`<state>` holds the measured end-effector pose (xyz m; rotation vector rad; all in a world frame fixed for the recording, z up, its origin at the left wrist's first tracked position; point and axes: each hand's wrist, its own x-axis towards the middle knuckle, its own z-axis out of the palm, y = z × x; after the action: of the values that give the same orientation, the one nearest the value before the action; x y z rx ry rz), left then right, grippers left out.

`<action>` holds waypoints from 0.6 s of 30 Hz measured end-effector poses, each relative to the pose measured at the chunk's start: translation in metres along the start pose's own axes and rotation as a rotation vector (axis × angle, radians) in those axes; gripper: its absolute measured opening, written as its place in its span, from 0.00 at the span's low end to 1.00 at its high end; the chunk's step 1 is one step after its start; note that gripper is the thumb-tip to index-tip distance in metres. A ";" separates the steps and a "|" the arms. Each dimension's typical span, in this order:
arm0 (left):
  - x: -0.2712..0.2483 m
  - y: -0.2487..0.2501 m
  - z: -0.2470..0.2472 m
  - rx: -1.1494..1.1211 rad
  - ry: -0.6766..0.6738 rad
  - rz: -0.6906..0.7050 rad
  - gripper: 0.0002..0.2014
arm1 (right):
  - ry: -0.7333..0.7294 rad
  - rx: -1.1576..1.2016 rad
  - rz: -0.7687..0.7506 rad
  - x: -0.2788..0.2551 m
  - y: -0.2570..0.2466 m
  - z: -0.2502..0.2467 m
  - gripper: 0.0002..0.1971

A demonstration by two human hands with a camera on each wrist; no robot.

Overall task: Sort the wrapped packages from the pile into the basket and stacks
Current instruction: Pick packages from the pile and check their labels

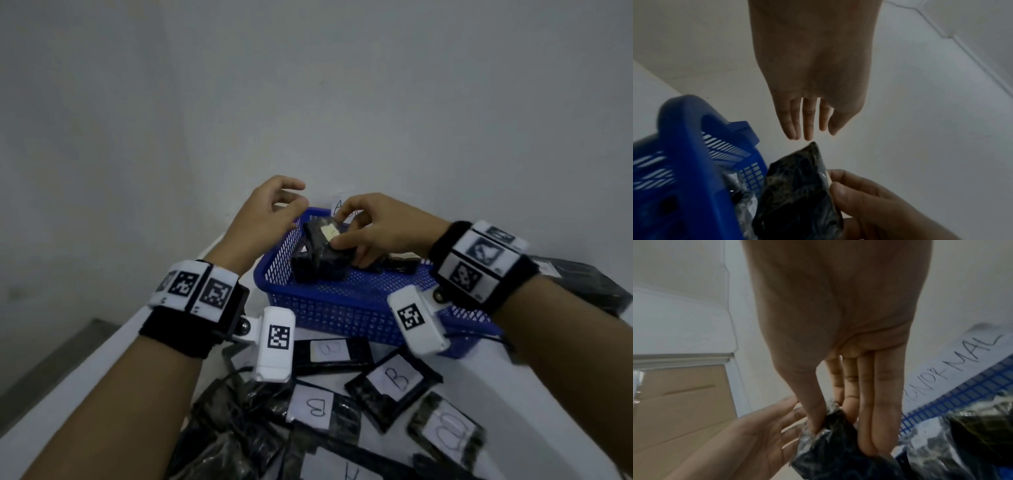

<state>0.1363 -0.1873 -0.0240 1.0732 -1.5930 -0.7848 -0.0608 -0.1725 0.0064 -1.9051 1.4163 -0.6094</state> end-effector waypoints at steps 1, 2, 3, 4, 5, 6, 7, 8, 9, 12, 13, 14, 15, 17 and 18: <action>0.003 -0.008 -0.001 0.016 0.031 -0.024 0.09 | -0.058 -0.003 0.048 0.011 -0.001 0.003 0.19; 0.005 -0.017 -0.001 0.029 0.062 -0.050 0.09 | -0.119 -0.014 0.087 0.023 -0.002 0.007 0.20; 0.006 -0.024 -0.001 0.046 0.088 -0.073 0.08 | -0.180 -0.037 0.113 0.033 -0.002 0.011 0.19; 0.007 -0.031 -0.002 0.069 0.109 -0.094 0.08 | -0.239 -0.068 0.128 0.043 -0.002 0.016 0.18; 0.006 -0.036 -0.002 0.094 0.131 -0.105 0.07 | -0.290 -0.103 0.136 0.051 -0.001 0.021 0.17; 0.006 -0.042 -0.003 0.125 0.158 -0.112 0.07 | -0.331 -0.131 0.141 0.059 -0.001 0.026 0.16; 0.006 -0.047 -0.005 0.160 0.184 -0.120 0.06 | -0.363 -0.145 0.149 0.067 0.000 0.030 0.15; 0.006 -0.051 -0.007 0.204 0.200 -0.130 0.06 | -0.380 -0.148 0.153 0.073 0.001 0.033 0.13; 0.006 -0.055 -0.011 0.253 0.198 -0.152 0.05 | -0.394 -0.148 0.157 0.080 0.001 0.036 0.12; 0.006 -0.060 -0.021 0.328 0.109 -0.209 0.05 | -0.443 -0.203 0.177 0.090 0.001 0.038 0.11; 0.006 -0.059 -0.022 0.323 0.082 -0.212 0.04 | -0.460 -0.261 0.179 0.091 -0.001 0.036 0.13; 0.005 -0.059 -0.024 0.316 0.062 -0.213 0.04 | -0.476 -0.339 0.163 0.093 -0.002 0.035 0.15; 0.005 -0.057 -0.025 0.308 0.046 -0.216 0.04 | -0.484 -0.438 0.117 0.093 -0.004 0.032 0.17; 0.004 -0.056 -0.027 0.284 0.034 -0.228 0.05 | -0.472 -0.667 -0.072 0.095 -0.008 0.026 0.20; 0.004 -0.055 -0.028 0.265 0.032 -0.234 0.05 | -0.467 -0.768 -0.177 0.094 -0.011 0.023 0.21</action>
<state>0.1771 -0.2121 -0.0636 1.4761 -1.5930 -0.7180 -0.0091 -0.2545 -0.0032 -2.5515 1.2624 0.3707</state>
